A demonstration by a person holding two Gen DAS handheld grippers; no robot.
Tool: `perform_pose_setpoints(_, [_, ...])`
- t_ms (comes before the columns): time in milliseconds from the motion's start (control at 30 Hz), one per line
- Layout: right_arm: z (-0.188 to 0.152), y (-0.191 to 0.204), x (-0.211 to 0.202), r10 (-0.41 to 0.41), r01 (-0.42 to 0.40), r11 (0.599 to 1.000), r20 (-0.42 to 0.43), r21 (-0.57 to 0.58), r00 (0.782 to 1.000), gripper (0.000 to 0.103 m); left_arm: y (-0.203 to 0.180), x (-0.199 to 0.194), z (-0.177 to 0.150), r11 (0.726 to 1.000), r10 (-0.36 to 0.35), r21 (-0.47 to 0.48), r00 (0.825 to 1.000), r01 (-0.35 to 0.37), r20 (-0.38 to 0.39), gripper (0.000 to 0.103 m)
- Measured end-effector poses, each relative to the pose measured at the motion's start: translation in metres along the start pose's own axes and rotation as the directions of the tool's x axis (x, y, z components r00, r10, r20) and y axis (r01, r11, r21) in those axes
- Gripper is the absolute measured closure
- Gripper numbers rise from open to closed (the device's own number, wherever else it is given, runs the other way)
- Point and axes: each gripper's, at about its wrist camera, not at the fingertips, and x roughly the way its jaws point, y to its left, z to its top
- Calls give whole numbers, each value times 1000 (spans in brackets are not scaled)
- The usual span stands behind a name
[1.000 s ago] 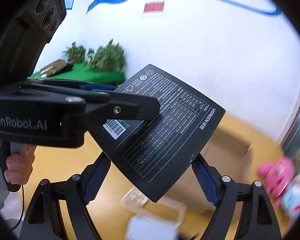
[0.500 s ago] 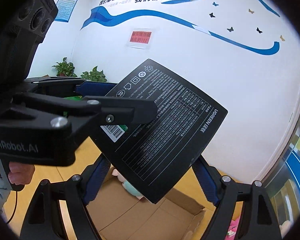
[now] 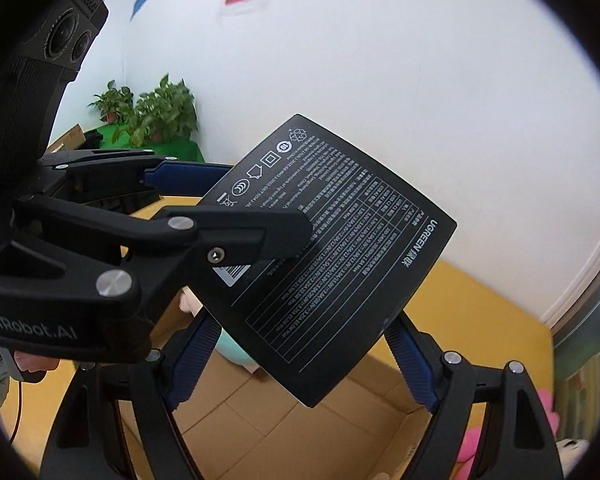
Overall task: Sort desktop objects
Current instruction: 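Lower the black box into the cardboard box beside the plush and release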
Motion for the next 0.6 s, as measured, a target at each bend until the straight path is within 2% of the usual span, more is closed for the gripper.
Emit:
perform_pose_setpoints(133, [-34, -20, 65, 77, -71, 994, -80, 79, 994, 20, 21, 70, -33, 999, -5, -45, 992, -1, -129, 50])
perform_pose_setpoints(300, [-81, -29, 140, 145, -120, 985, -213, 128, 966, 20, 33, 136, -81, 996, 21, -77, 960, -44, -278, 50])
perform_pose_setpoints(500, [-119, -38, 182, 216, -159, 968, -326, 193, 920, 20, 30, 175, -113, 991, 2, -119, 916, -55, -401, 50])
perform_pose_setpoints(600, [-130, -42, 189, 229, -159, 964, -360, 214, 904, 21, 19, 190, -118, 991, 52, -84, 893, -100, -447, 50])
